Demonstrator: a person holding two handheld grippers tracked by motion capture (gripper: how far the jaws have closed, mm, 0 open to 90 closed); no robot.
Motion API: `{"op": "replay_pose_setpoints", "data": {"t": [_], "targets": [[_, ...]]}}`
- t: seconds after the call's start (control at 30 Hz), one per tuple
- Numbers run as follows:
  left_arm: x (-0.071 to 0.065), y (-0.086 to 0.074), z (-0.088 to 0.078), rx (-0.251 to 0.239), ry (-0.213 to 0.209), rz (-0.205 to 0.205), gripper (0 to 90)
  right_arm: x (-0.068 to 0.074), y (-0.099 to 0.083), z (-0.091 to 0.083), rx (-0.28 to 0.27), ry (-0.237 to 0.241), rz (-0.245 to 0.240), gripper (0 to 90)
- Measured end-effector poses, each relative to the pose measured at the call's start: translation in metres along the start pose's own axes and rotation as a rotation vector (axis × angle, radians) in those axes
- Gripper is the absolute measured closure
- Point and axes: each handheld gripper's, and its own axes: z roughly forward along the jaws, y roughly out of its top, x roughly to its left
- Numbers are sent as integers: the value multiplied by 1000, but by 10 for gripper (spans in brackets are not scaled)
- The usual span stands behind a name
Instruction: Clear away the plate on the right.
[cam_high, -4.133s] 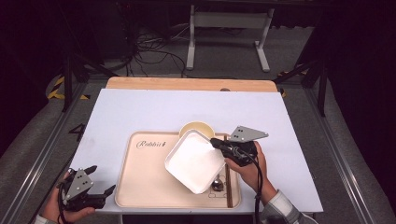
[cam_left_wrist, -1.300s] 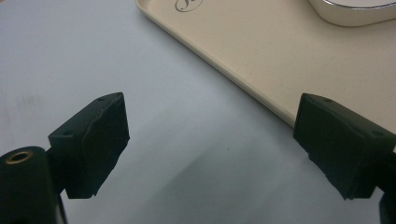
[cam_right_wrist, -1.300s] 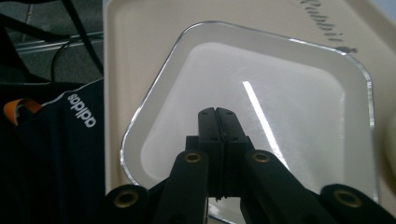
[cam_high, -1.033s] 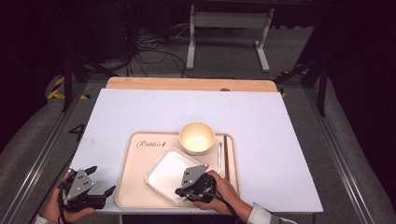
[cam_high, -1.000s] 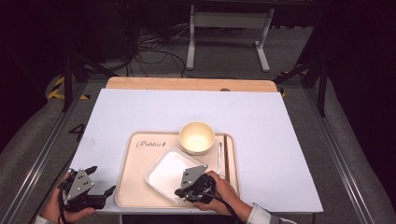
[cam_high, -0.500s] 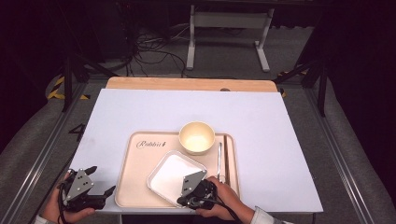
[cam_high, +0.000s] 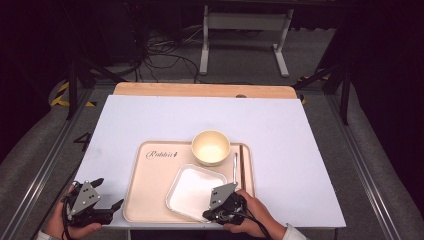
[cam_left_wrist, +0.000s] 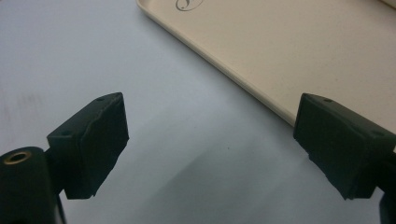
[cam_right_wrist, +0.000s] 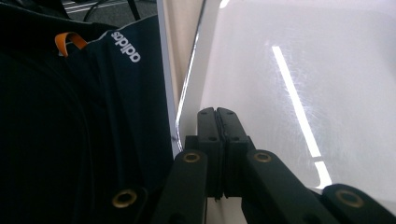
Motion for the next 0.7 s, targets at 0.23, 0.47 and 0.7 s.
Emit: {"op": "replay_pose_setpoints", "data": {"t": [0.23, 0.47, 0.7], "targets": [[0, 0, 1, 3, 5, 0, 110, -2, -18, -15, 2, -59, 14, 894], [0, 0, 0, 4, 8, 4, 110, -4, -26, -22, 3, -70, 39, 890], [0, 0, 0, 5, 7, 4, 110, -6, -30, -26, 8, -81, 48, 887]]}}
